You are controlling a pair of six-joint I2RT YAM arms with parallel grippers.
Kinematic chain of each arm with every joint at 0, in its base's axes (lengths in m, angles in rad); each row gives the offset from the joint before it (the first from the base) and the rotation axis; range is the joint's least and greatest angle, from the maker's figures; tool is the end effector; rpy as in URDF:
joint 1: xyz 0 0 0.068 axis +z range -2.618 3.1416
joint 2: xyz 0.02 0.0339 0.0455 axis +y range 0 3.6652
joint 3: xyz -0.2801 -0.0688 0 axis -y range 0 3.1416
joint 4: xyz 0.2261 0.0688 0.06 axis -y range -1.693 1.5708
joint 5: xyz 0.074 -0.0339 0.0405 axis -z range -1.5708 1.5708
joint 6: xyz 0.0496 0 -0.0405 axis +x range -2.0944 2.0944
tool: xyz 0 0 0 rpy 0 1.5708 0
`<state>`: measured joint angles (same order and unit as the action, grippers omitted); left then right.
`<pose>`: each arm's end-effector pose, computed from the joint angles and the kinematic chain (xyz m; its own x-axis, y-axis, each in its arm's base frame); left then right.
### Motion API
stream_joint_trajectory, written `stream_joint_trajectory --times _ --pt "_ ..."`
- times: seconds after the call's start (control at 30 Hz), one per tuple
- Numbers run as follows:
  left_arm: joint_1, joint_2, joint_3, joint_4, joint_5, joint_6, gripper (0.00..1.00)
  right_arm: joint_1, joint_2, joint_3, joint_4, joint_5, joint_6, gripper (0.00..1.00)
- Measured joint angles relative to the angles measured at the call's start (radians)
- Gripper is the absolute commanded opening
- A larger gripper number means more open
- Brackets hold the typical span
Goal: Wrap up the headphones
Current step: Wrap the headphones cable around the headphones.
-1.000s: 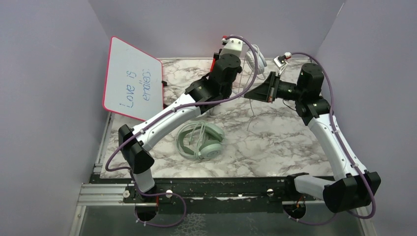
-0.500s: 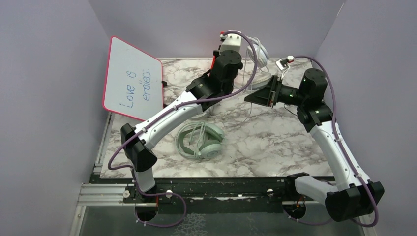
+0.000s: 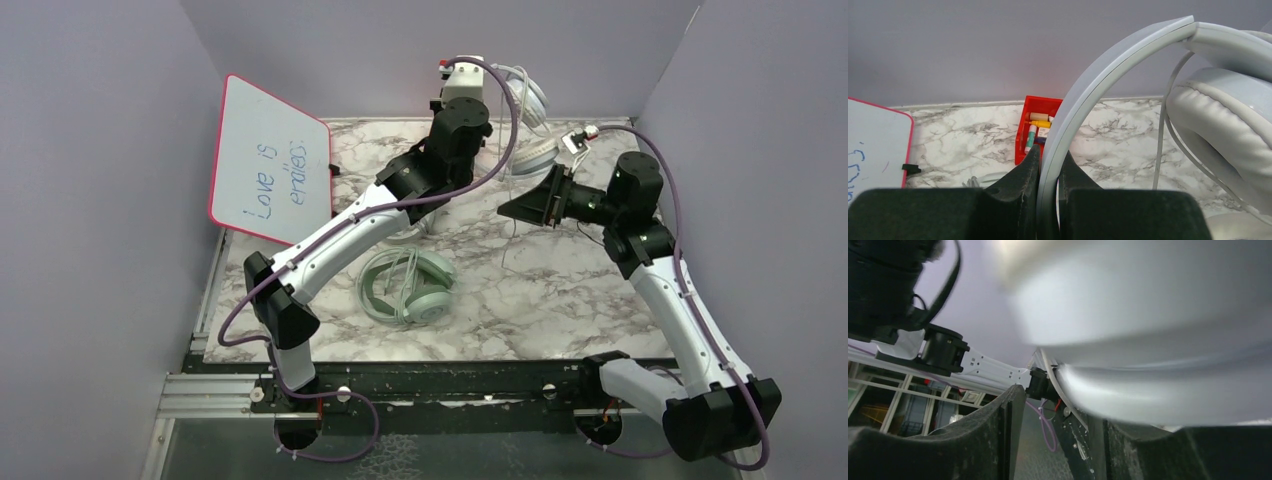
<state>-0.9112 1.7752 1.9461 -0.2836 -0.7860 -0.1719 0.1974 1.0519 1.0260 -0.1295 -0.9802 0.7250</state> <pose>0.2715 -0.2929 0.4731 -0.0897 -0.0815 -0.9926 0.1140 0.9893 -0.0916 0.1969 0.0814 0.3951 -0.7196 0.2327 -0.6542 -0.5834 0.3084 0.7514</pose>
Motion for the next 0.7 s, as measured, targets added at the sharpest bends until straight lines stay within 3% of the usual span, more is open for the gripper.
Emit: stream_joint_trajectory --times 0.57,0.6,0.67,0.7 --pt "-0.001 -0.001 0.056 -0.057 0.018 -0.063 0.0 0.001 -0.051 -0.142 0.119 0.042 -0.011 0.64" --pt "-0.001 -0.001 0.057 -0.057 0.018 -0.063 0.0 0.001 -0.057 -0.143 0.12 0.043 -0.011 0.66" --pt "-0.001 -0.001 0.058 -0.057 0.018 -0.067 0.0 0.001 -0.072 -0.132 0.101 0.047 -0.019 0.97" --pt "0.0 -0.001 0.058 -0.055 0.018 -0.072 0.0 0.002 -0.079 -0.123 0.085 0.048 -0.02 1.0"
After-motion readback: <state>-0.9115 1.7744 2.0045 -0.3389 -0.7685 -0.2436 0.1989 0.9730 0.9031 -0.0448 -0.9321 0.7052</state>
